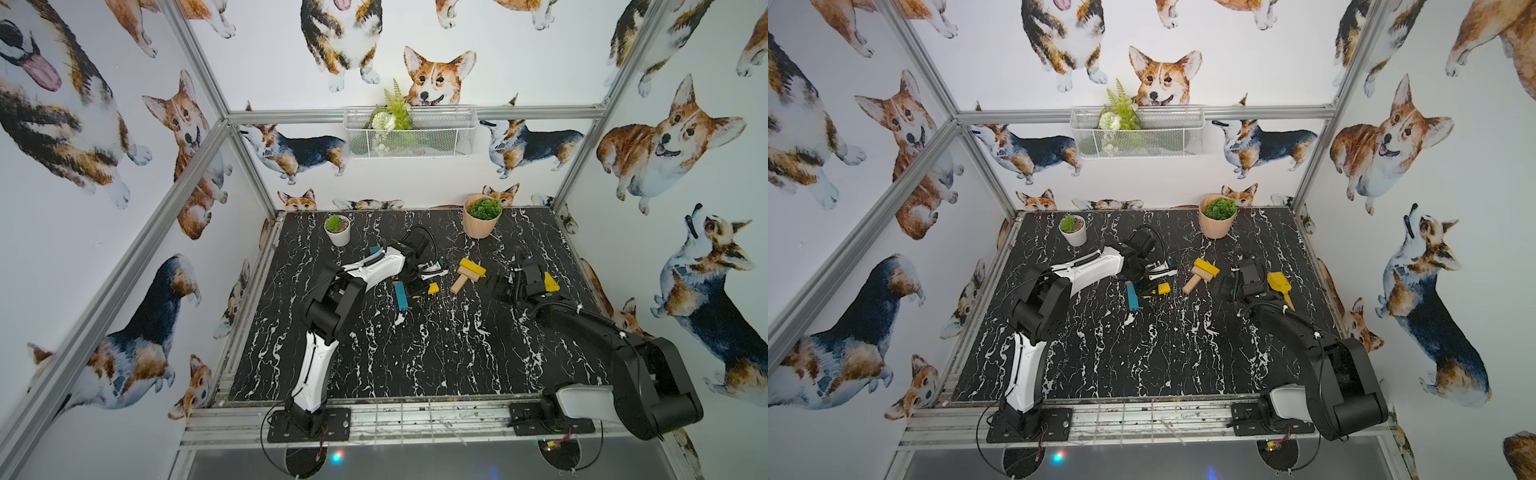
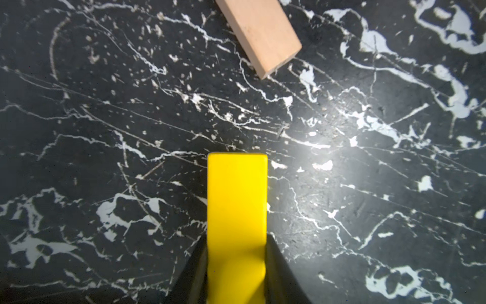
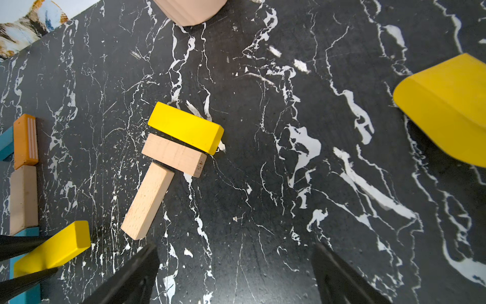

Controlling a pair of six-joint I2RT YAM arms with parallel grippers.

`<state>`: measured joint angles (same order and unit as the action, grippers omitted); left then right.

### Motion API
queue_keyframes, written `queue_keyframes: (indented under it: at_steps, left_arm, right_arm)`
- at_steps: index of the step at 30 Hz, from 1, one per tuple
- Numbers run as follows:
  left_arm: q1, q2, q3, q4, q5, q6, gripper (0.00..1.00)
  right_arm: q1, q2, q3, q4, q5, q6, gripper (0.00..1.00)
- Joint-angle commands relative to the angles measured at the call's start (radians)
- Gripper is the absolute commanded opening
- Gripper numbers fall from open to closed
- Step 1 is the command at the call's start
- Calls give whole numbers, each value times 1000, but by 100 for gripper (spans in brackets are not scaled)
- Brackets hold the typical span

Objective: Assemble a giraffe with building blocks
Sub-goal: Assemble the building block at the center of the board.

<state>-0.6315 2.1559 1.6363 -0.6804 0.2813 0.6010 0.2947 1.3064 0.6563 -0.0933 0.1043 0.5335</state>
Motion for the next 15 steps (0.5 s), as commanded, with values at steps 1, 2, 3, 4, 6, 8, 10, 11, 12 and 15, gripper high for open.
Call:
queue_keyframes:
  at_steps: [1, 2, 3, 4, 6, 8, 10, 11, 12, 15]
  left_arm:
    - [-2, -13, -14, -4, 10, 8, 15]
    - [-2, -17, -22, 0, 12, 4, 15]
    - [-3, -20, -32, 6, 13, -1, 15]
    - [-3, -25, -43, 12, 17, -4, 15]
    - [-4, -31, -55, 16, 21, -6, 15]
    - [-5, -34, -60, 16, 19, -7, 15]
    - [-8, -35, -58, 7, 19, -7, 15]
    - [-8, -34, -61, 6, 18, -7, 15]
    - [-10, -37, -64, 6, 16, -8, 15]
    - [-11, -40, -70, 4, 9, -10, 16]
  right_arm:
    - [0, 5, 6, 30, -1, 15, 94]
    - [1, 5, 6, 30, -1, 15, 94]
    - [0, 4, 6, 30, -1, 15, 94]
    - [0, 4, 6, 32, -2, 16, 94]
    - [0, 6, 6, 33, -3, 16, 94]
    - [-1, 7, 6, 33, -5, 16, 94]
    - [0, 6, 6, 33, -6, 17, 94]
    - [-1, 6, 6, 33, -6, 17, 94]
    - [-2, 7, 6, 33, -6, 17, 94]
    - [-1, 0, 4, 30, -2, 16, 94]
